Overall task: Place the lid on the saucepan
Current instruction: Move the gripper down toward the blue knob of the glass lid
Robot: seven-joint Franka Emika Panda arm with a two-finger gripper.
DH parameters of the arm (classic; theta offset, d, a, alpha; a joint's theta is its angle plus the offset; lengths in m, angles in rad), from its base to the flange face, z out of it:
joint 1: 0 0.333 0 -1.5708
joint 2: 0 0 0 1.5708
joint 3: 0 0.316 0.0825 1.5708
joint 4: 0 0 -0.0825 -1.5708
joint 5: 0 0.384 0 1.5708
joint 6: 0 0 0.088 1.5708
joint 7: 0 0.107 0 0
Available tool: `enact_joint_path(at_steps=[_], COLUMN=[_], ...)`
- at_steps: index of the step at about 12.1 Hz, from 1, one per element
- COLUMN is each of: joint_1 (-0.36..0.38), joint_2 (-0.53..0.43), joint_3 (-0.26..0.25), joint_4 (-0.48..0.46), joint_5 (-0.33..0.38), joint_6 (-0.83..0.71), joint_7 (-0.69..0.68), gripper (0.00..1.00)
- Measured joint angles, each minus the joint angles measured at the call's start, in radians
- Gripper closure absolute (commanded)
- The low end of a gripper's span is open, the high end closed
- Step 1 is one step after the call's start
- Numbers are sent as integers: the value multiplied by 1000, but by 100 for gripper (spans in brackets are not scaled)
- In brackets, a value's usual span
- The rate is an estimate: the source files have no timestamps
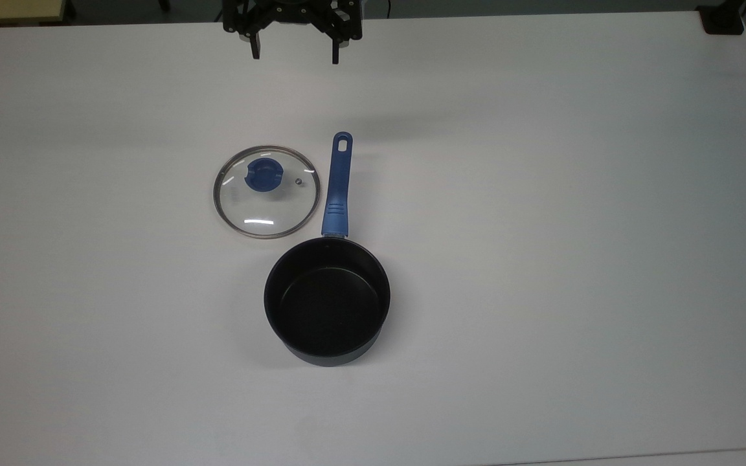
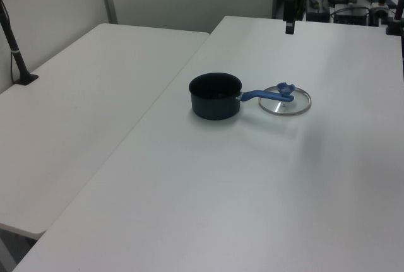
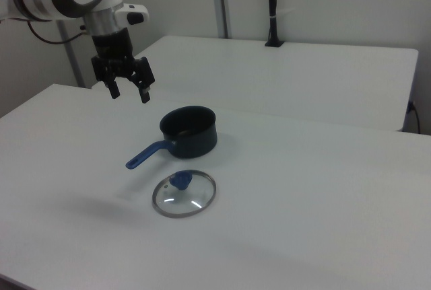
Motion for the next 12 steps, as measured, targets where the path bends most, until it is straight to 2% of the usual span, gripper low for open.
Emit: enact_joint_path(at_steps=[8, 12], joint_1=[-7, -43], joint_2=[0, 3], joint_3=[-1, -4], joint_4=[0, -36], joint_5=[0, 0], joint_6=[0, 14], joint_7=[-1, -17], gripper=[0, 0])
